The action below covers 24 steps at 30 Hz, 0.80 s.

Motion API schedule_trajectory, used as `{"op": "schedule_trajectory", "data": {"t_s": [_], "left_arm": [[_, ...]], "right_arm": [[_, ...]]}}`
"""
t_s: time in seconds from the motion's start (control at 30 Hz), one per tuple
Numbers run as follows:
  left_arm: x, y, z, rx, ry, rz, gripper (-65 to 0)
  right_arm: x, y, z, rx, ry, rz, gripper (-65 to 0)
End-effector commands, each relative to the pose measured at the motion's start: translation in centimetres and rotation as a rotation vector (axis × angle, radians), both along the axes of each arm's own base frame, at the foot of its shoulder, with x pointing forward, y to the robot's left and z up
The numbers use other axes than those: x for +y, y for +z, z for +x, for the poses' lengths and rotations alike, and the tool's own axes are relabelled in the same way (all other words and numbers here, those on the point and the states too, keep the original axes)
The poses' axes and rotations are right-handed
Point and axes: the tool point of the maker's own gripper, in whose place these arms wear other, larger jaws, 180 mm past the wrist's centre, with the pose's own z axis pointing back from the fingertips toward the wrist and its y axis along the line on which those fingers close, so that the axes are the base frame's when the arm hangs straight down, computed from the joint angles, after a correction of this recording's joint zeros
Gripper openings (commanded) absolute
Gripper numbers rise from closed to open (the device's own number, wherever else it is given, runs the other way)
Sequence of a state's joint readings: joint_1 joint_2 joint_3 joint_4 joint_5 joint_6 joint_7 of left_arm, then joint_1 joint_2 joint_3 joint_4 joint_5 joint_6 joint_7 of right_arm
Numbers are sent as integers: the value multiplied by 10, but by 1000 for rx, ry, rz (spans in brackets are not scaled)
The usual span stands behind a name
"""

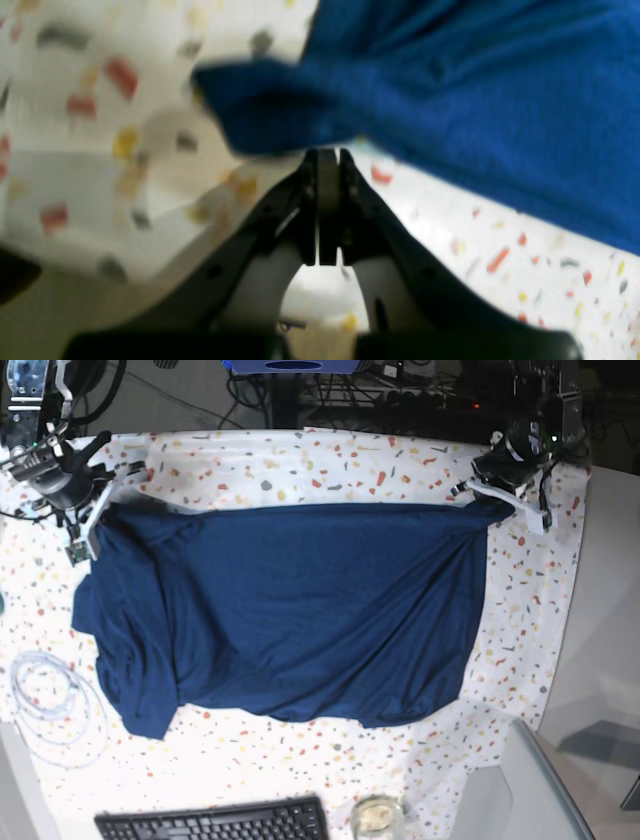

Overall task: Layout the t-shirt on the table in an organized manner, then fold the t-shirt properly
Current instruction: 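Pull the shirt edge taut with both grippers and release, then regrasp the shirt corner with the left gripper and pull it outward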

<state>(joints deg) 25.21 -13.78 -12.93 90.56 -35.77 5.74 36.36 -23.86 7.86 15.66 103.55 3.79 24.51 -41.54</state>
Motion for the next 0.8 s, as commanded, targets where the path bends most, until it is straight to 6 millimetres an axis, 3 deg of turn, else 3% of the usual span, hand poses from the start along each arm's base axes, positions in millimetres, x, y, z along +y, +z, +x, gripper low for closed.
{"op": "schedule_trajectory", "data": {"t_s": [0.0,0.07,0.3,0.43,0.6,0.77], "left_arm": [[10,3,3,-11,-8,43,-650],[17,3,8,-9,-25,98,-650],[34,16,36,-43,-78,251,-650],[38,25,49,-69,-86,281,-650],[43,27,46,-63,-93,291,-650],[105,39,14,-52,120,330,-650]], "right_arm": [[-5,8,6,-31,5,-16,-650],[-6,8,5,-30,4,-17,-650],[-47,20,9,-65,-103,-66,-650],[-53,23,11,-71,-103,-80,-650],[-52,22,8,-63,-104,-78,-650],[-52,22,8,-65,-104,-78,-650]]}}
